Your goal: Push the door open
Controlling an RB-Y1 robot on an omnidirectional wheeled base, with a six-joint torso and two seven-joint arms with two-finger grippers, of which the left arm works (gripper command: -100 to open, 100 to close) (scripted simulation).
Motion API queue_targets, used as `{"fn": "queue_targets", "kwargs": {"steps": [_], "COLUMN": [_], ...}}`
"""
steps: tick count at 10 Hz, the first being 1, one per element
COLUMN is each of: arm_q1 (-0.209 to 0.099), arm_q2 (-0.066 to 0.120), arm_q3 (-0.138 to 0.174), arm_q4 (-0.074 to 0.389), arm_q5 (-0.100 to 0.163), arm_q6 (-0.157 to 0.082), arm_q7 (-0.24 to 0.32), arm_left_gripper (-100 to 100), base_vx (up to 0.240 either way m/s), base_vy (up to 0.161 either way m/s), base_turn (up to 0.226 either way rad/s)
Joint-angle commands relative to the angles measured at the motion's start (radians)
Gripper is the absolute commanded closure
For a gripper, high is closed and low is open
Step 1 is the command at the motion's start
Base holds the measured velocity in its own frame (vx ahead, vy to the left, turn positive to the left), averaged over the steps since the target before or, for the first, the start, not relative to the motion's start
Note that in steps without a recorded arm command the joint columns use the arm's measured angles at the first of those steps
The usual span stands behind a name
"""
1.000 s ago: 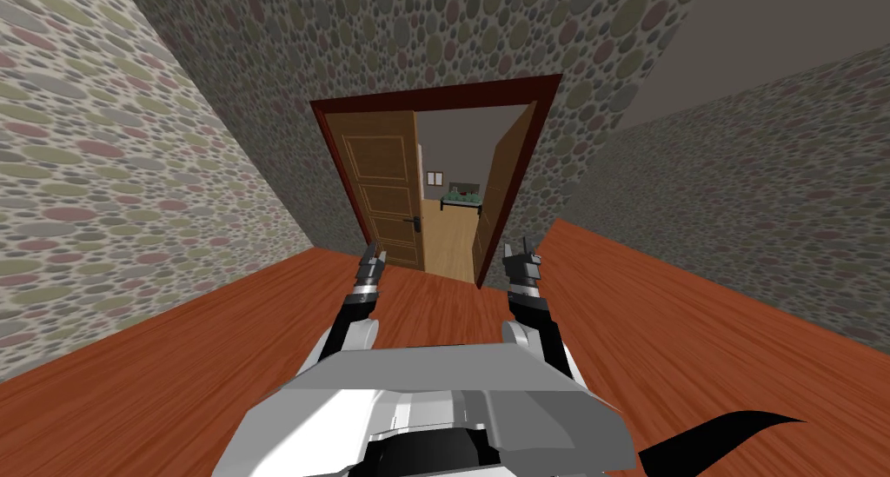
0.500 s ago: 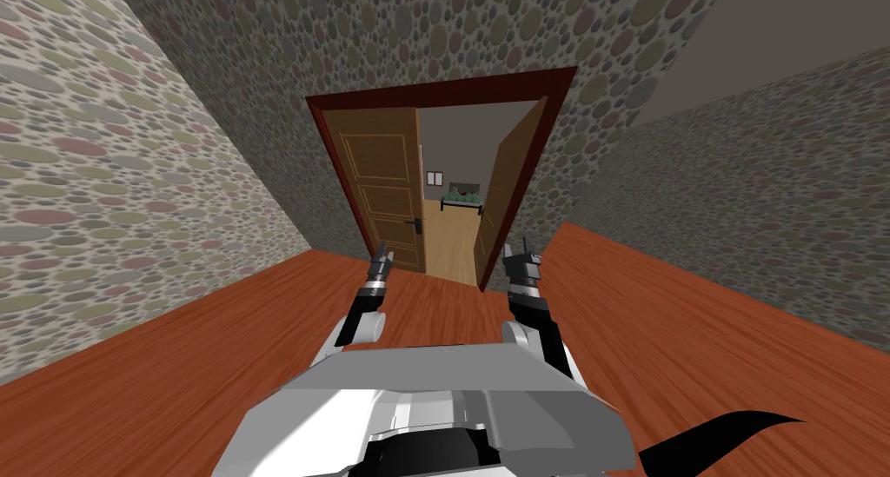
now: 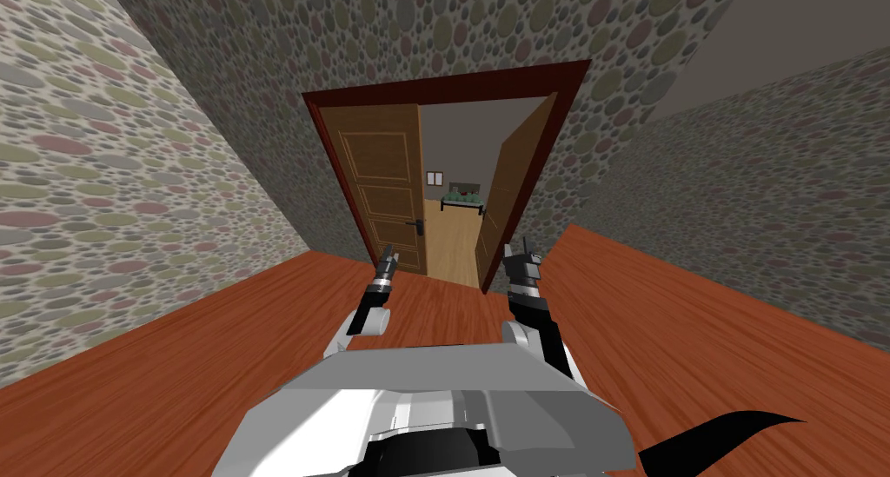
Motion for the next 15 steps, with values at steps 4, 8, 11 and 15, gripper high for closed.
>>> {"fn": "queue_targets", "kwargs": {"steps": [4,8,11,15], "arm_q1": [-0.084,-0.178,-0.226,-0.296], "arm_q2": [0.012,0.021,0.024,0.028], "arm_q3": [-0.003,-0.008,-0.010,-0.014], "arm_q4": [0.134,0.268,0.344,0.452], "arm_q5": [0.002,0.003,0.004,0.005], "arm_q6": [-0.003,-0.007,-0.009,-0.012], "arm_q7": [0.017,0.035,0.044,0.057], "arm_left_gripper": [-100,-100,-100,-100], "base_vx": [0.081,0.095,0.065,0.070], "base_vy": [0.062,0.085,0.054,0.060], "base_turn": [-0.010,-0.013,-0.007,-0.009]}}
